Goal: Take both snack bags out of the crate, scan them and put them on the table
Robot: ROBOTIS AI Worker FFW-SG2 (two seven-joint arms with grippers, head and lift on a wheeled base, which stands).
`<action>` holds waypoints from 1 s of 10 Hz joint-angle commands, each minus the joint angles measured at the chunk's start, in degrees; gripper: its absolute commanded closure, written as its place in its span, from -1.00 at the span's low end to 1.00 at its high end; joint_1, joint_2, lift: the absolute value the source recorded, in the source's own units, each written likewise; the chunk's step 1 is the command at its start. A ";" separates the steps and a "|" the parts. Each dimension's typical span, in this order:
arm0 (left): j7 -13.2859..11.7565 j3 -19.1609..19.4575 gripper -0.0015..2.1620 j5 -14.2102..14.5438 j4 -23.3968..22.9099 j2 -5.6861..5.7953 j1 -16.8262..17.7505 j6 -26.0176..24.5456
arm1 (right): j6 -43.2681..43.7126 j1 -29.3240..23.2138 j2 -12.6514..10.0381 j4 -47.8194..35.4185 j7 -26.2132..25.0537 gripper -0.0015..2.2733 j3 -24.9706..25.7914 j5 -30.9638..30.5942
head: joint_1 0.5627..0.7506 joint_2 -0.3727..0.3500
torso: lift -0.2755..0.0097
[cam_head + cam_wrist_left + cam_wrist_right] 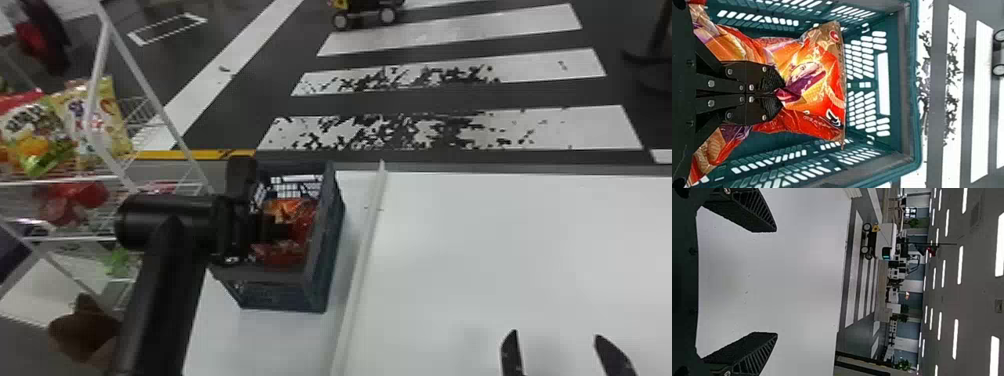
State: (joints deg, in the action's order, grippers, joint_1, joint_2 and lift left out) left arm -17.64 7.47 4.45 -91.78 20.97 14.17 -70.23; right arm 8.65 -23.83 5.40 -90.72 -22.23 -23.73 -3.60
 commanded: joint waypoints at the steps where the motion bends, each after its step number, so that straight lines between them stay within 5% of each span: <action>1: 0.06 1.41 0.89 0.30 -4.29 0.04 -0.98 -1.98 | 0.00 0.01 -0.04 0.10 0.00 -0.96 0.00 0.00 | 0.41 1.00 | 0.27; 7: 0.33 5.10 0.89 1.88 -17.12 -0.05 -3.80 -7.08 | 0.18 -0.07 -0.13 0.19 0.00 -0.96 0.00 0.00 | 0.41 1.00 | 0.27; 10: 0.94 6.42 0.89 3.46 -19.93 -0.23 -3.53 -8.48 | 0.18 -0.16 -0.13 0.10 0.00 -0.96 0.00 0.00 | 0.41 1.00 | 0.27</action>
State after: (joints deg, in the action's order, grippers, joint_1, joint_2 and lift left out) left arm -16.80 13.49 7.53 -110.79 20.76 10.67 -78.11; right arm 8.83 -24.00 5.27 -90.55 -22.23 -23.73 -3.60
